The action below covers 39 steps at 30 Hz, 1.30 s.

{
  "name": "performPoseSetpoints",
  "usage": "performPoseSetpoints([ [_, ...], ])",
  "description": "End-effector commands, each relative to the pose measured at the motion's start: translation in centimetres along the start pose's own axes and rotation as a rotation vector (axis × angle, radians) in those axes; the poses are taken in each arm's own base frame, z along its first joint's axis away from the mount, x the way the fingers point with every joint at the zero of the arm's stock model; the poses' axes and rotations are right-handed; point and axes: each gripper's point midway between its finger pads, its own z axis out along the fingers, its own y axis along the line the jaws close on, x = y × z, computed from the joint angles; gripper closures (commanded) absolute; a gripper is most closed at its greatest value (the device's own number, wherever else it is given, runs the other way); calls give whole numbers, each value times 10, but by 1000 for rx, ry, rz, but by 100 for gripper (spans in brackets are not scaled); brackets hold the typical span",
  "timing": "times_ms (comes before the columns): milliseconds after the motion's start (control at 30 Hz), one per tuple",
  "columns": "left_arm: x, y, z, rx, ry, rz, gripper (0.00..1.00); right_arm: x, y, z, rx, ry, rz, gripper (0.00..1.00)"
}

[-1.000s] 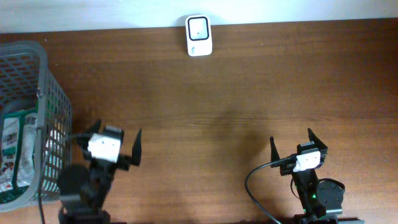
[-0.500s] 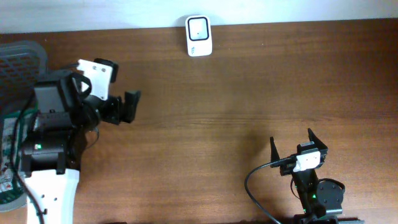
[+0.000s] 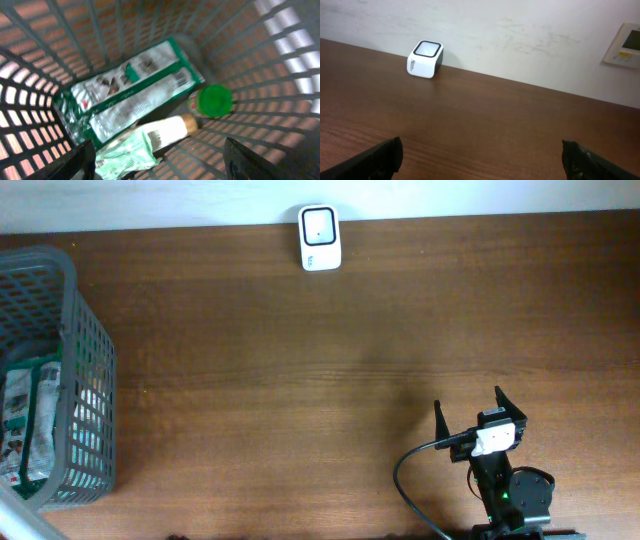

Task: Scan the item barcode
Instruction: 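Reach the left gripper into the grey basket and grasp the mint wipes pack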

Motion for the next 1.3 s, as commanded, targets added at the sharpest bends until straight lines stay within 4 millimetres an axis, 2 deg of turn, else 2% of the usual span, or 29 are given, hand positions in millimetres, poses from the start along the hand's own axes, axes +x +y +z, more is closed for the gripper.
performPoseSetpoints([
  [0, 18, 9, 48, -59, 162, 3, 22, 2, 2, 0, -5, 3, 4, 1],
  [33, 28, 8, 66, -51, 234, 31, 22, 2, 2, 0, -5, 3, 4, 2],
  [100, 41, 5, 88, -31, 322, 71, 24, 2, 2, 0, -5, 3, 4, 2],
  [233, 65, 13, 120, -55, 453, 112, 24, 2, 2, 0, -5, 3, 4, 1],
  [433, 110, 33, 151, -95, 565, 133, 25, 2, 2, 0, -5, 3, 4, 2],
  [633, 136, 48, 177, -131, 606, 146, 26, 2, 2, 0, -5, 3, 4, 2],
  [667, 144, 49, 184, -137, 632, 151, 28, 2, 2, 0, -5, 3, 4, 2],
  [700, 149, 48, 188, -140, 648, 158, 36, 2, 2, 0, -5, 3, 4, 2],
  [733, 150, 48, 190, -147, 649, 166, 54, 2, 2, 0, -5, 3, 4, 2],
  [767, 148, 47, 191, -146, 642, 169, 74, 2, 2, 0, -5, 3, 4, 2],
  [900, 130, 39, 183, -137, 618, 171, 100, 2, 2, 0, -5, 3, 4, 2],
  [967, 117, 33, 175, -132, 603, 171, 100, 2, 2, 0, -5, 3, 4, 2],
  [1100, 72, 11, 151, -96, 524, 176, 100, 2, 2, 0, -5, 3, 4, 2],
  [1200, 30, -22, 119, -37, 418, 206, 100, 2, 2, 0, -5, 3, 4, 2],
  [1267, 2, -53, 88, 23, 324, 242, 100, 2, 2, 0, -5, 3, 4, 2],
])
